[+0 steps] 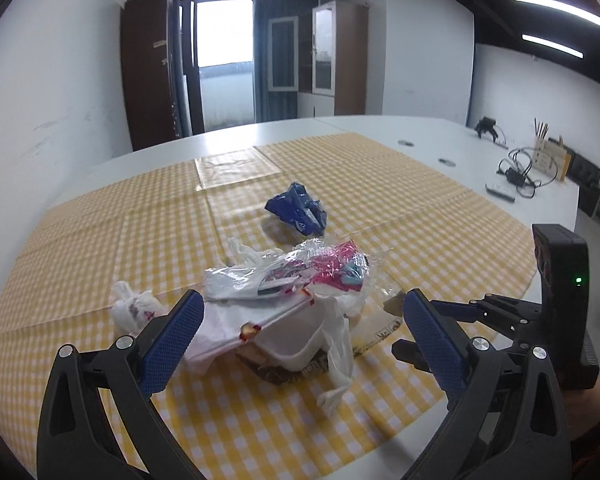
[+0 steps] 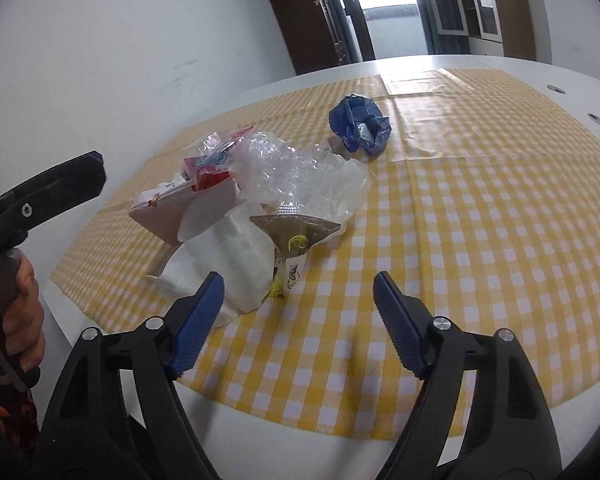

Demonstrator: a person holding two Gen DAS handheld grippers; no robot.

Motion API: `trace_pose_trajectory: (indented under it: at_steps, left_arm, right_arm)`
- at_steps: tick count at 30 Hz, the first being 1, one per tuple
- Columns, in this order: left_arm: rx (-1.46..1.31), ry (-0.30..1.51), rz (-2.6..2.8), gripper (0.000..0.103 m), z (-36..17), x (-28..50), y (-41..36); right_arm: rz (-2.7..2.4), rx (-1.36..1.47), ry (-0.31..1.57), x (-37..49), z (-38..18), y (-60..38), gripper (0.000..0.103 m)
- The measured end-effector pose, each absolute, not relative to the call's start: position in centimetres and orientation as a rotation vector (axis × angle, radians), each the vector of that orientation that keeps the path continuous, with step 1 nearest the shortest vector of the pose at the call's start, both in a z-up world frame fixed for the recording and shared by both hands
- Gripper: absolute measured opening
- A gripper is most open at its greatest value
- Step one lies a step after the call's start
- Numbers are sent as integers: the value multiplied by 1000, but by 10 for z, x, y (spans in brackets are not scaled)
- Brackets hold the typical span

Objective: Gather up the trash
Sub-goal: 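Grasp the pink wrapper with the left tool while the right tool grasps the brown foil packet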

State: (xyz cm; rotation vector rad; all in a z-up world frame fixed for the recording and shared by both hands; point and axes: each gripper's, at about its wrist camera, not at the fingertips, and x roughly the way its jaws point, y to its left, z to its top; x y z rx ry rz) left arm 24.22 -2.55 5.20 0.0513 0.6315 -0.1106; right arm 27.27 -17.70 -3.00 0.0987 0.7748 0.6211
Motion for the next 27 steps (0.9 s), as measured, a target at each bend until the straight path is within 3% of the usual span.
trace_pose_trajectory:
  at_steps: [4, 5, 7, 8, 10, 11, 13, 18, 27]
  left_arm:
    - [67, 698, -132, 97, 38, 271, -31]
    - [64, 709, -141, 97, 36, 277, -32]
    - [73, 732, -139, 83, 32, 288, -35]
    - [78, 741, -135, 78, 31, 292, -36]
    - [70, 751, -140, 52, 30, 297, -35]
    - [61, 745, -128, 46, 32, 297, -33]
    - [51, 717, -100, 34, 39, 295, -27]
    - [-41, 627, -27, 18, 66, 285, 3]
    - [-100, 447, 3, 12, 118, 243, 25]
  right_arm:
    - [624, 88, 802, 284, -34, -173, 53]
    - [626, 88, 806, 286, -35, -172, 44]
    - [629, 89, 820, 291, -38, -169, 34]
    - [637, 94, 829, 293, -39, -169, 25]
    - [638, 100, 841, 297, -42, -167, 10]
    - [627, 92, 836, 297, -42, -166, 6]
    - [610, 67, 811, 297, -39, -164, 3]
    - [584, 94, 740, 292, -24, -175, 2]
    - [509, 128, 603, 274, 22, -200, 2]
